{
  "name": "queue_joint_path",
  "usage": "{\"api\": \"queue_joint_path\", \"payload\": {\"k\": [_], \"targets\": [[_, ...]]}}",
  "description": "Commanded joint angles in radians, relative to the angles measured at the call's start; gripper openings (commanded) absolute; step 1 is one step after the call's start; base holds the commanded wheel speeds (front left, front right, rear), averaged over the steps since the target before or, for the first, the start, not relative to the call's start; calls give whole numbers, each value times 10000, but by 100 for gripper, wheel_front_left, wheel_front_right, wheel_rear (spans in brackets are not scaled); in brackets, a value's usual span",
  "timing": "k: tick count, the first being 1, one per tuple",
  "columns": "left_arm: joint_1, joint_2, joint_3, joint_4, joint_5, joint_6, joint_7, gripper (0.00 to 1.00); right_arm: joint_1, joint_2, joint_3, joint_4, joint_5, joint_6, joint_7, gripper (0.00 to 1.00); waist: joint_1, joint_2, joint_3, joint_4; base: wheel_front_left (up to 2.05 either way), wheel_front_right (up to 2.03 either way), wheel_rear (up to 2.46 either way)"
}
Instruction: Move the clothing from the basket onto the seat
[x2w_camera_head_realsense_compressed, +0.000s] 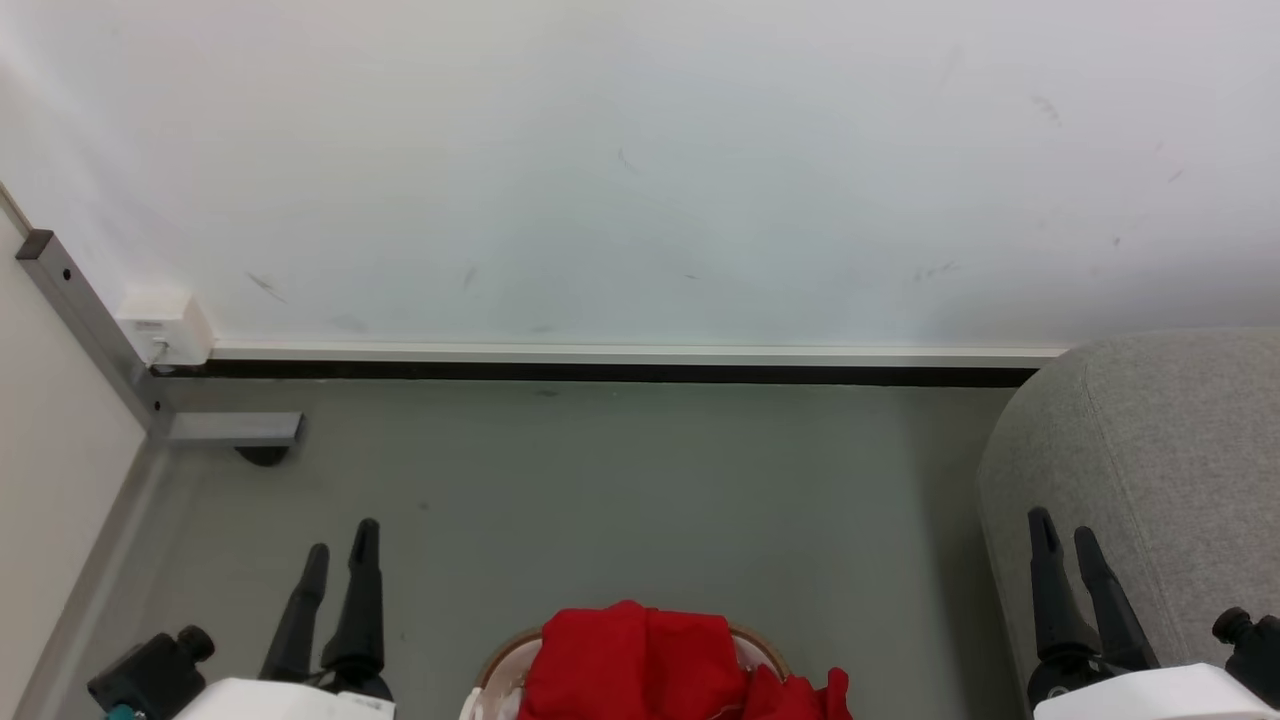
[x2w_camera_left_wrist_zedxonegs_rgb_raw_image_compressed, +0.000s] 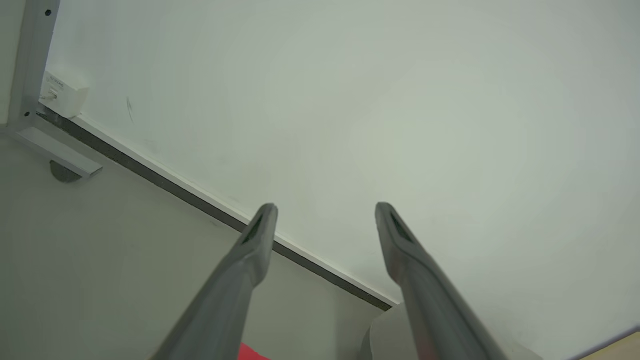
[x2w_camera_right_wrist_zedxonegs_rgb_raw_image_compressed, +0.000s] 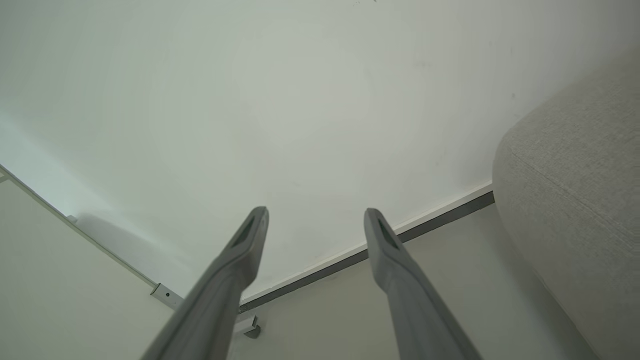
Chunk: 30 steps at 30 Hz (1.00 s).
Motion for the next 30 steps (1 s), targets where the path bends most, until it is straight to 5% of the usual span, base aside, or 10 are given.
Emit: {"api": "queue_joint_path", "payload": {"k": [1,30], "targets": [[-20,134,-55,-187,524,70,-123,100,-20,-112,13,-39,-398,-9,-102,100,0,0,-5,0,0,0,0],[245,434,-716,-237,3842,709,-917,100,-55,-137,524,-25,-3387,-13,-882,100,0,0,-68,-25,0,0,0]]}}
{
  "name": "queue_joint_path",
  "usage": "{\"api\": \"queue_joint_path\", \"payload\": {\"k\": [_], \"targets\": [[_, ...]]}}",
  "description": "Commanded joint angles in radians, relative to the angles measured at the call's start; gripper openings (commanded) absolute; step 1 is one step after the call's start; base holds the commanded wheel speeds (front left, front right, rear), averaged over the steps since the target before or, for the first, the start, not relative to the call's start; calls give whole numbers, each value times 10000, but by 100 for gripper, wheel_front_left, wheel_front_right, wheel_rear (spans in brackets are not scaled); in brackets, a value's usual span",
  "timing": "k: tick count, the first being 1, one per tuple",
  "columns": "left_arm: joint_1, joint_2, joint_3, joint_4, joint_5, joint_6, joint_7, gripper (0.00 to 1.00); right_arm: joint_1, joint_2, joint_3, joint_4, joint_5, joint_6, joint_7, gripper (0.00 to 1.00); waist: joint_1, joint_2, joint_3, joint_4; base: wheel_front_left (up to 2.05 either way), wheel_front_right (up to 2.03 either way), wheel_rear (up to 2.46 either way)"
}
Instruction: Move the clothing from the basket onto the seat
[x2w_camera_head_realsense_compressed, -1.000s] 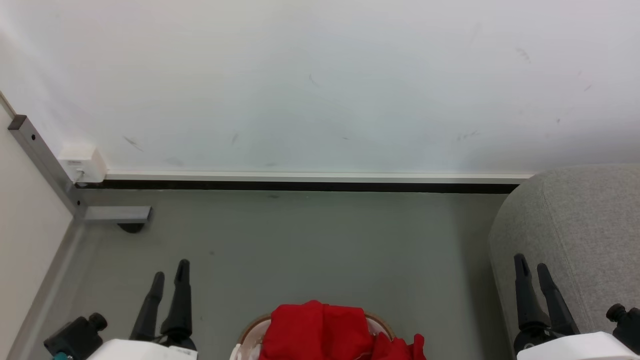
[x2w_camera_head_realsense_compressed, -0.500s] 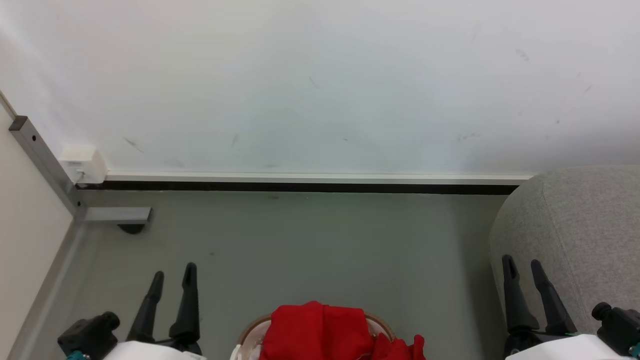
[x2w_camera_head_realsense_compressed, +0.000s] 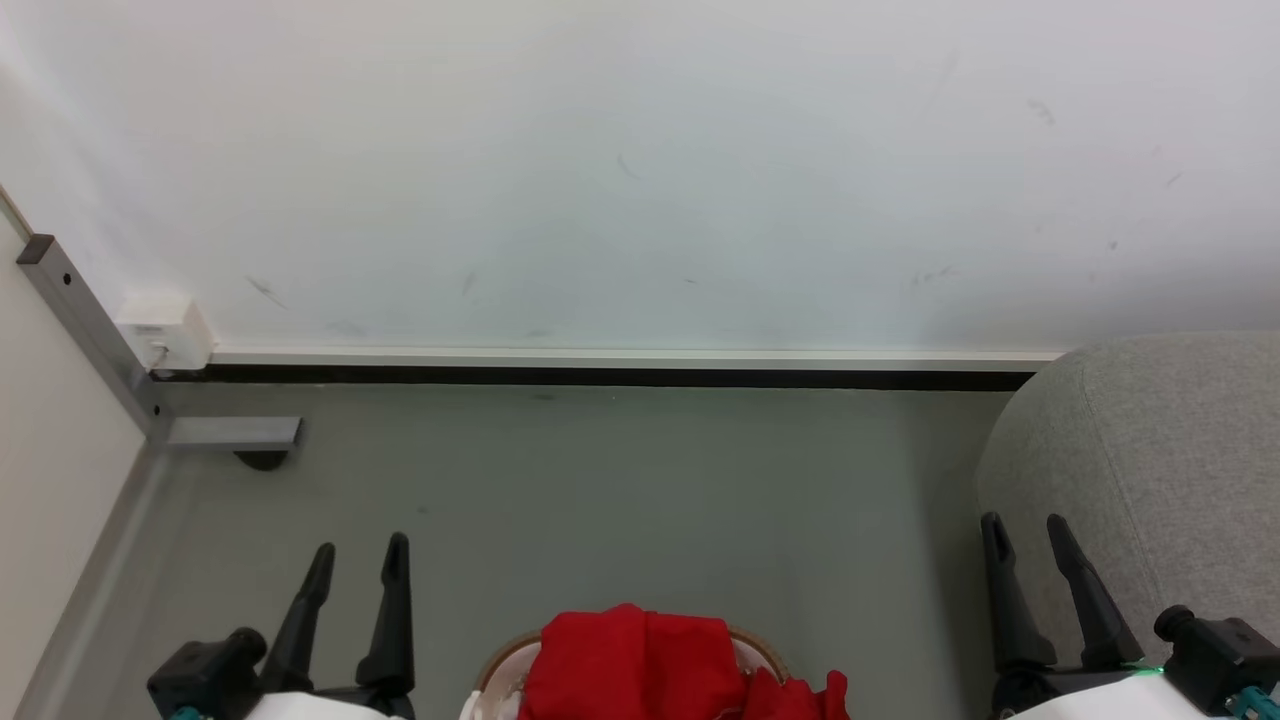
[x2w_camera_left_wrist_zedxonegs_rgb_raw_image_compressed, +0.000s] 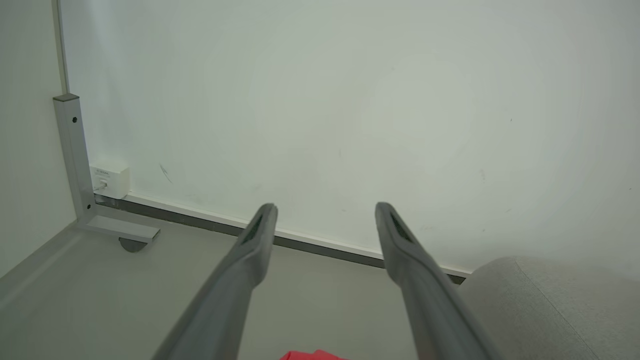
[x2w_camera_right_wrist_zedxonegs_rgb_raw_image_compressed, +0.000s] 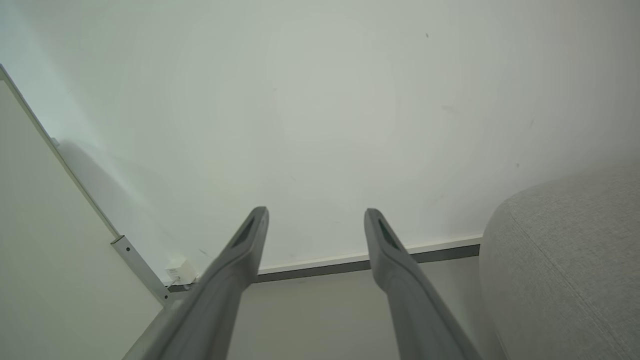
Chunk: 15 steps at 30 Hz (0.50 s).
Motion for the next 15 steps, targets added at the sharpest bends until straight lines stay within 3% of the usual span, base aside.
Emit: {"api": "queue_joint_path", "payload": {"k": [1,15], "targets": [[43,106,-28,-114,347,31,-134,100,-64,-98,16,-67,-294,-14,-107,100,0,0,1,-9,0,0,0],[128,159,-144,-105,1473,152,-450,100,-46,-103,30,-19,-1255,-16,-418,100,0,0,-15,-56,0,0,0]]}}
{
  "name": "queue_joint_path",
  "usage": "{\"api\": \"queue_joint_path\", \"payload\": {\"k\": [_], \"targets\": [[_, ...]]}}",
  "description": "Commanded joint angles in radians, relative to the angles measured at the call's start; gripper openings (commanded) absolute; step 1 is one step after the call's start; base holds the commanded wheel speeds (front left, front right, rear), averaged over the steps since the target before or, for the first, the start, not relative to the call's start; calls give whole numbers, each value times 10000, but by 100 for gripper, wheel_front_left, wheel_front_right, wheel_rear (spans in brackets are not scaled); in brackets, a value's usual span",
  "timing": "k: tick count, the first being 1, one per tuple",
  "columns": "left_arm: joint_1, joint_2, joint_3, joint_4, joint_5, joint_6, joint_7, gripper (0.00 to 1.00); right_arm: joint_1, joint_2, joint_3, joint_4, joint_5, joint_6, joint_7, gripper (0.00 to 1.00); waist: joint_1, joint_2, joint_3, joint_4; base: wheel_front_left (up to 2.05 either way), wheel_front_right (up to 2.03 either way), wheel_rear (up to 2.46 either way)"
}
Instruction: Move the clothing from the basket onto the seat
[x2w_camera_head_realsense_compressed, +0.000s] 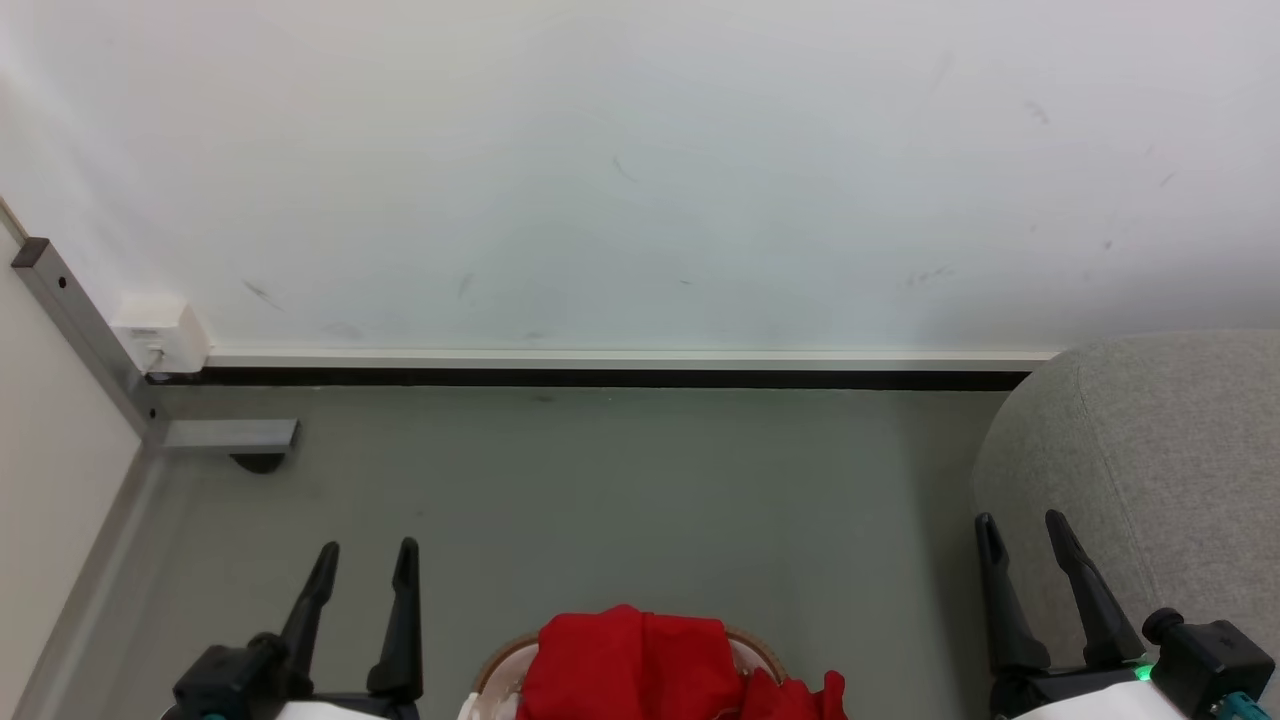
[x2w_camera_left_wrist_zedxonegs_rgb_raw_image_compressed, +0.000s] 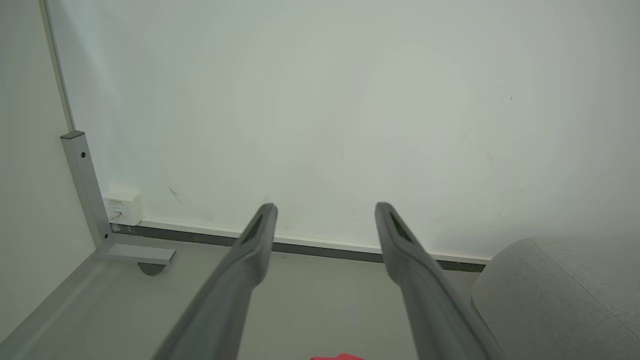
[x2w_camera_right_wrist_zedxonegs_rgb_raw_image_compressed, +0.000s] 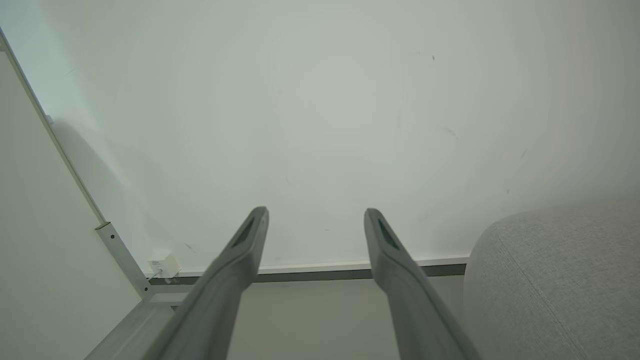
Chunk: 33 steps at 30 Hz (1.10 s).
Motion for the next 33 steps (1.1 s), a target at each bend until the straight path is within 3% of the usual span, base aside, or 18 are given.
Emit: {"api": "queue_joint_path", "payload": {"k": [1,28,33], "targets": [[72,112,-4,-87,335,39,-110,100,-33,-82,2,-16,-282,-16,-99,100,0,0,1,-2,0,0,0],[261,8,-195,-314,2269,90,-608,100,-44,-91,364,71,-1951,-21,-601,100,0,0,-7,-39,0,0,0],[244,-14,-165,-264,2207,55,-594,100,-39,-89,404,100,-1890,-21,-577,100,0,0,5,-25,0,0,0]]}}
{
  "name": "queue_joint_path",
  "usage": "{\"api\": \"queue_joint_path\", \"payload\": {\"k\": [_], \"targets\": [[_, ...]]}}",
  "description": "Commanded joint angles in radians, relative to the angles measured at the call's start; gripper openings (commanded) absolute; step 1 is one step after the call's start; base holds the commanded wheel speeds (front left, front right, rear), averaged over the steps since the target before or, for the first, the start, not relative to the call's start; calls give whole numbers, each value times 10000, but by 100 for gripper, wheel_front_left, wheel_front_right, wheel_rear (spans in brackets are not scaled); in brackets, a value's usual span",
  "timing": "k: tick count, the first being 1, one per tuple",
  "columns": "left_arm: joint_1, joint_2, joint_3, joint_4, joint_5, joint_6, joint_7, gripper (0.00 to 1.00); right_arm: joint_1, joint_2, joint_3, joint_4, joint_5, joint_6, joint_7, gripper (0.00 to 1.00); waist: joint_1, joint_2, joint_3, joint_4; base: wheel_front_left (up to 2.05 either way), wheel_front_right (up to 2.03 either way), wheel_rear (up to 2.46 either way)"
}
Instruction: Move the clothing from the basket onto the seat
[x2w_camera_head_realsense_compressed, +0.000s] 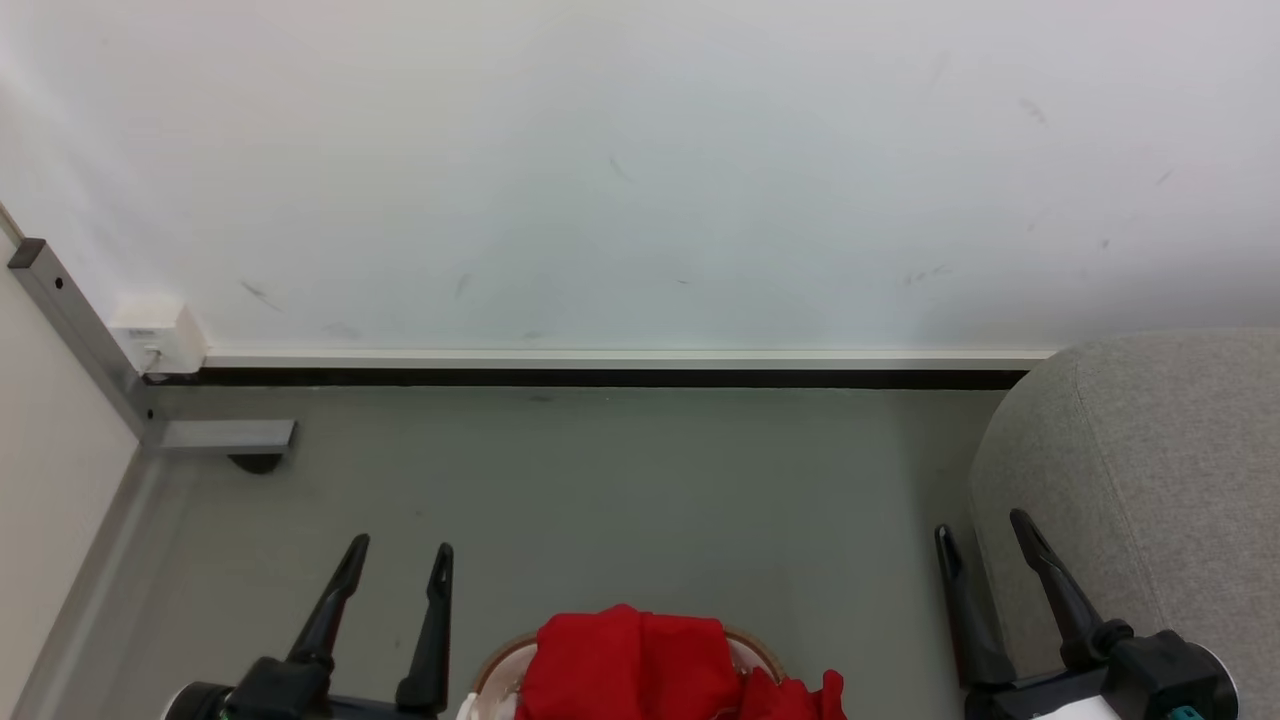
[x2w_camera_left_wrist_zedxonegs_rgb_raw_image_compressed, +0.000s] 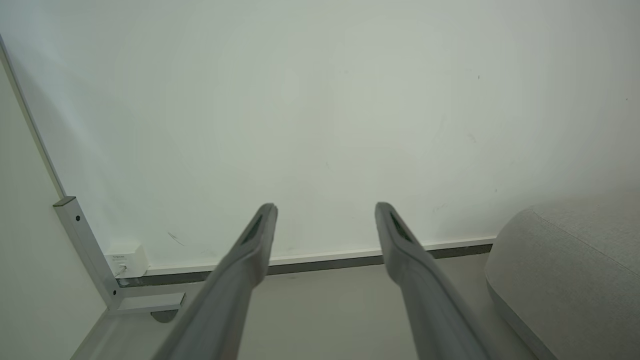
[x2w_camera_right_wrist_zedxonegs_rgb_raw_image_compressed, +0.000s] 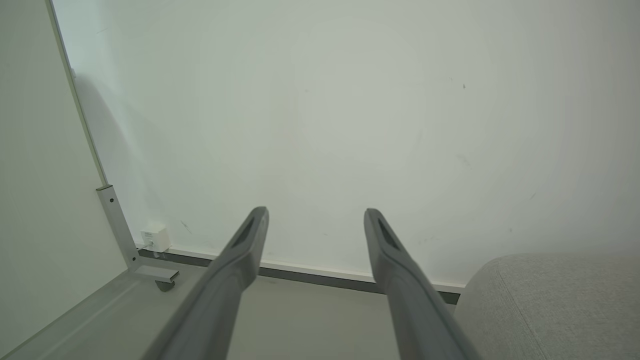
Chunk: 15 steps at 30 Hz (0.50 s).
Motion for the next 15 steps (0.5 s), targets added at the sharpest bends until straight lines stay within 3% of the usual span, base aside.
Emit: {"api": "queue_joint_path", "payload": {"k": [1,15], "targets": [[88,20,24,25,126,-20,-11,100,-6,-53,10,3,-37,-21,-4,100,0,0,2,12,0,0,0],[87,-47,90,65,98,-125,-11,100,38,-53,54,22,-90,-21,-2,100,0,0,-12,24,0,0,0]]}}
